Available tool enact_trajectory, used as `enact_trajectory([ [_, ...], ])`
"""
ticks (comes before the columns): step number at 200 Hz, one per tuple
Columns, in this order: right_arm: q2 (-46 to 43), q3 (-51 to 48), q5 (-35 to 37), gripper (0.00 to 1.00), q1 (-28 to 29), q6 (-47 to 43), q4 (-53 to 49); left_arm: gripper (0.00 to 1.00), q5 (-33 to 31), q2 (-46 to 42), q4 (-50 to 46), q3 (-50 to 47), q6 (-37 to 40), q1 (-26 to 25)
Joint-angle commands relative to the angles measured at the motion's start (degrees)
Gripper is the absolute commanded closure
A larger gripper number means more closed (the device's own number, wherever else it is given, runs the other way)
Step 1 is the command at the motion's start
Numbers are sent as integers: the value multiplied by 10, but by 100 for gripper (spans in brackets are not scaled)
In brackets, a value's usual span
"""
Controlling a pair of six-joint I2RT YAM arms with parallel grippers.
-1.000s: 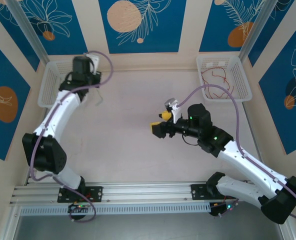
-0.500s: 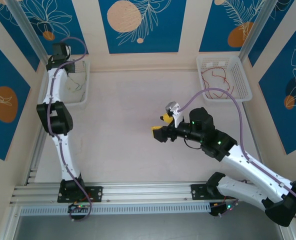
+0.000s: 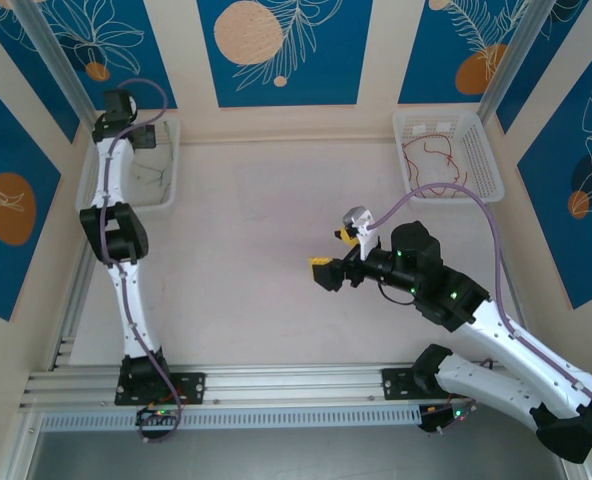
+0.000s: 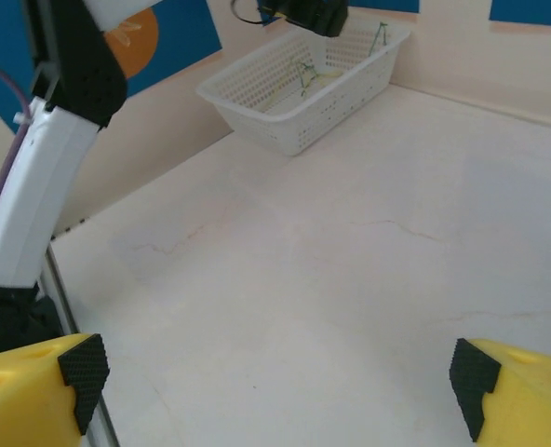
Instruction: Untangle the cables
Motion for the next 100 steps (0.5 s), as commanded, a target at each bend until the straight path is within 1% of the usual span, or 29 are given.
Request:
enact_trajectory([
  [1,-19,-31,56,1,2,-5,50,0,59,-184,-36,-62,-83,-10],
  [14,-25,-49,117,1,-1,-9,76,0,66,-307,26,-233,-104,-27],
  [23,-25,-60,170,1,-5,-14,89,0,74,-406,105,-376,-113,-43],
  [35,-24,-77,249,1,-17,-30,112,0,67,-536,214,-562,-137,-71],
  [41,-23,-85,283,1,-27,-40,125,0,66,-592,261,-652,-137,-87],
  [45,-23,-92,301,1,-37,-49,134,0,52,-631,286,-705,-133,-100],
  [53,-26,-105,328,1,-57,-60,148,0,-13,-695,320,-799,-132,-136],
  [58,-28,-113,344,1,-77,-63,155,0,-49,-730,337,-849,-130,-155],
  [65,-29,-123,369,1,-109,-55,157,0,-80,-772,351,-914,-130,-173],
  [72,-31,-130,368,1,-147,-36,143,0,-109,-806,359,-974,-145,-184],
  [73,-32,-132,363,1,-163,-30,137,0,-111,-811,360,-981,-147,-185],
  [74,-32,-132,363,1,-163,-30,137,0,-114,-816,361,-988,-149,-186],
  [83,-36,-145,314,1,-234,-5,119,0,-129,-852,376,-1058,-158,-190],
  [85,-36,-148,309,1,-242,-3,118,0,-131,-858,381,-1072,-157,-190],
  [93,-35,-165,281,1,-289,6,119,0,-135,-883,414,-1128,-138,-193],
  [100,-33,-182,274,1,-319,18,126,0,-130,-898,447,-1171,-105,-193],
])
